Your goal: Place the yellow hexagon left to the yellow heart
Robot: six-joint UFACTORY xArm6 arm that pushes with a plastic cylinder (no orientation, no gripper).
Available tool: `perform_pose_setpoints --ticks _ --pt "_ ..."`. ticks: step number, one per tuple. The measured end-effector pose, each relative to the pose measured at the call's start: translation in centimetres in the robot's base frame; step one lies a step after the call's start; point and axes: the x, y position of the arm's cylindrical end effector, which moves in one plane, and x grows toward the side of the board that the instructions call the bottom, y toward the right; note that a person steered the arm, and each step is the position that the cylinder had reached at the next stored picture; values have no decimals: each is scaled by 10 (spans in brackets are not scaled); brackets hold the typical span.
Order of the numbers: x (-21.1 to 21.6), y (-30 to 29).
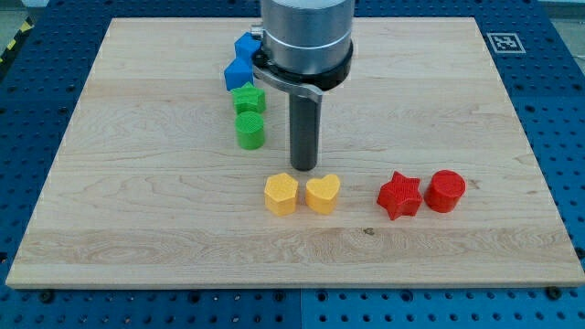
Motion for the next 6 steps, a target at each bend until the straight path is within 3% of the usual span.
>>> perform_pose_setpoints --ticks 2,5,6 --pt "-39 40" --pt "-56 45" --pt "-92 57"
